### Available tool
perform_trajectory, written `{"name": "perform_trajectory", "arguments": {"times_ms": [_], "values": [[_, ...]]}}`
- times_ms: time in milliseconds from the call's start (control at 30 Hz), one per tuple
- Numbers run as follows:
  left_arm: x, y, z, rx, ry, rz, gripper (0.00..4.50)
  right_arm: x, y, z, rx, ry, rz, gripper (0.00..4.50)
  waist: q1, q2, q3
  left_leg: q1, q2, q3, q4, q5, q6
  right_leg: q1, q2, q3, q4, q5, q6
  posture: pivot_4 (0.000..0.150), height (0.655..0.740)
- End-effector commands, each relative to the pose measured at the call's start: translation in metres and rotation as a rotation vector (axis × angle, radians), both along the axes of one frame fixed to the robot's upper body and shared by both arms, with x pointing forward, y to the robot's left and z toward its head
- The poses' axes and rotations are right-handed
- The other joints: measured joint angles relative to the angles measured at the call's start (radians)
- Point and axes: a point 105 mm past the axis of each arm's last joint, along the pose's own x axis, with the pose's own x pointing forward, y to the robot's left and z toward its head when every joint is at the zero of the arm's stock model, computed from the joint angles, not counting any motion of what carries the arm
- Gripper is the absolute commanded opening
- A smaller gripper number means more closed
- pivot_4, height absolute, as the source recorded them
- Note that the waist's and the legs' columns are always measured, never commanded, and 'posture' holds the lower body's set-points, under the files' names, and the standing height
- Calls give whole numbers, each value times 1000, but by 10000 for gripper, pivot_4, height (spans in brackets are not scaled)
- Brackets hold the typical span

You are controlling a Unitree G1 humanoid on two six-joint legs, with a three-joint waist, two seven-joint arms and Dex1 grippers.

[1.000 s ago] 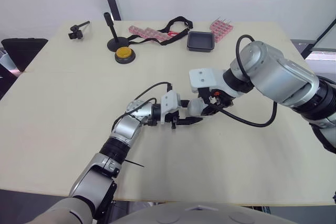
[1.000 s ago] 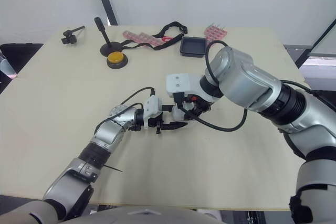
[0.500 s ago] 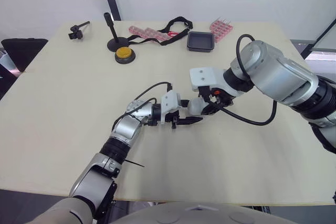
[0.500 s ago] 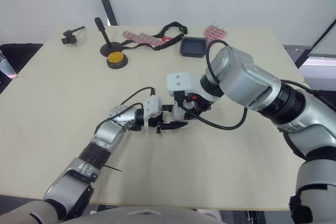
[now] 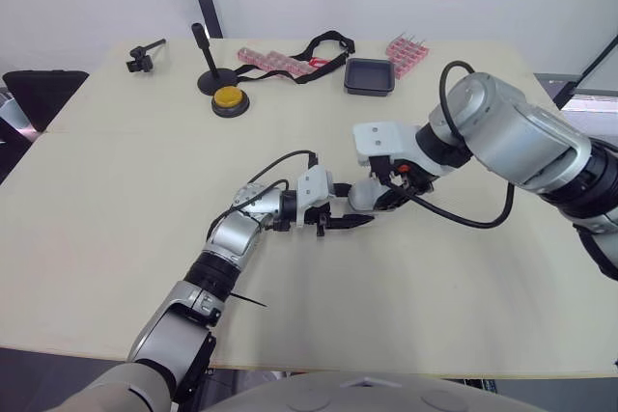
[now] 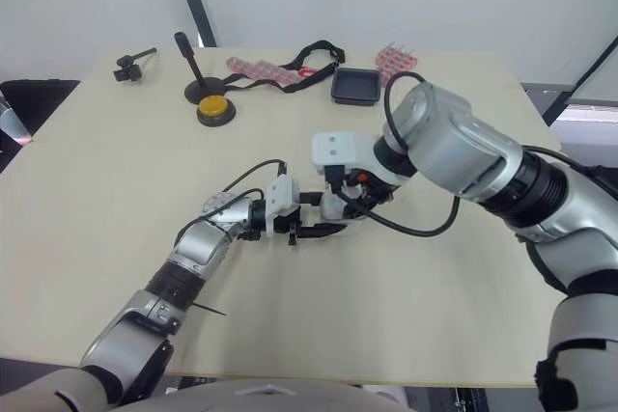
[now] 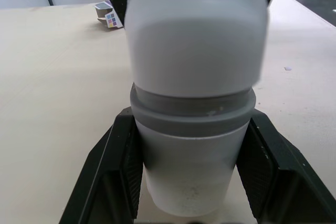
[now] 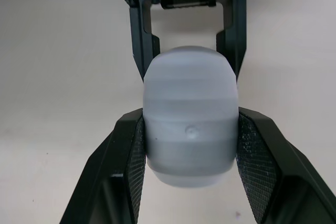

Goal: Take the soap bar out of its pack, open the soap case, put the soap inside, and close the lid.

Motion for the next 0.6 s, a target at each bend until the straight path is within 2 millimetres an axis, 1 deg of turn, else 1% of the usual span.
{"name": "perform_trajectory", "arguments": {"times_ms": [33, 167, 600], "values": [[3, 1, 4, -2, -19, 10, 19578, 1, -3, -1, -20, 4, -21, 19458, 0, 0, 0, 0, 0, 0, 0, 0, 0, 0, 0, 0, 0, 0, 0, 1500, 7291], [2, 1, 3, 2, -18, 7, 19578, 2, -3, -4, -30, 5, -22, 19458, 0, 0, 0, 0, 0, 0, 0, 0, 0, 0, 0, 0, 0, 0, 0, 1500, 7291], [3, 1, 2, 3, -16, 11, 19578, -6, 4, -5, -17, 28, 4, 19458, 0, 0, 0, 0, 0, 0, 0, 0, 0, 0, 0, 0, 0, 0, 0, 1500, 7291]]}}
